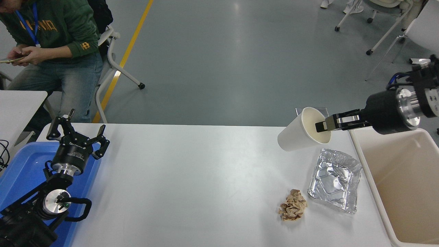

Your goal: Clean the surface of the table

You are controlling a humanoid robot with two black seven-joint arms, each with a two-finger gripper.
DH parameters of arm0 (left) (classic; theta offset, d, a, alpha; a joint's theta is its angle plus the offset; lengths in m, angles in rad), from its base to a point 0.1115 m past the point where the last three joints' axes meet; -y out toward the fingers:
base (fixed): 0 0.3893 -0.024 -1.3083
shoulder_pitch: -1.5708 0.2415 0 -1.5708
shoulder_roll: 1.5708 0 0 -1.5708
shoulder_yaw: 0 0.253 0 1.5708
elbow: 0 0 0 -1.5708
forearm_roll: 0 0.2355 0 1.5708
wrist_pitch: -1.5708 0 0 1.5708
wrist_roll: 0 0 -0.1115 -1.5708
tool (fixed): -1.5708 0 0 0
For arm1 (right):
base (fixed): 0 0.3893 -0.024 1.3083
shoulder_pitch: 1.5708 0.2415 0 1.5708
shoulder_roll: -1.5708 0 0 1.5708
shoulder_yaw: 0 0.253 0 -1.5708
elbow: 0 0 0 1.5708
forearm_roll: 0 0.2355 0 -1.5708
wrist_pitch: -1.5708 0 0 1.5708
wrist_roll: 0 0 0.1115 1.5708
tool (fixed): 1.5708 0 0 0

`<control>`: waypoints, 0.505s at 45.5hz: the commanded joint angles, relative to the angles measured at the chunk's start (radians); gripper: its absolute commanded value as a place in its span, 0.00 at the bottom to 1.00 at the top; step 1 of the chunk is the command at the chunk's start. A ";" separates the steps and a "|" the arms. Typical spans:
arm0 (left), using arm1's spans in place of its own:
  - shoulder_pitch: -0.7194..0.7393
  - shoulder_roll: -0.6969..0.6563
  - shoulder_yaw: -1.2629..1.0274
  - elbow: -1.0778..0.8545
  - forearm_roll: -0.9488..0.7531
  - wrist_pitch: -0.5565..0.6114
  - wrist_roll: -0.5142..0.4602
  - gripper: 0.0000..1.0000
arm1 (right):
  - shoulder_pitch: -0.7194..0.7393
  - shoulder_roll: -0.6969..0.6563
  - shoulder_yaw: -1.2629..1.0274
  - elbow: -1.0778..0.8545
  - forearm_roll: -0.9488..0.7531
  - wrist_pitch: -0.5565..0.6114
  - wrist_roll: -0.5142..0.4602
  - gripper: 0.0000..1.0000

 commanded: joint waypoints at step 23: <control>0.000 0.000 0.000 0.000 0.000 0.000 0.000 0.99 | -0.162 -0.094 0.022 -0.269 0.133 -0.216 0.012 0.00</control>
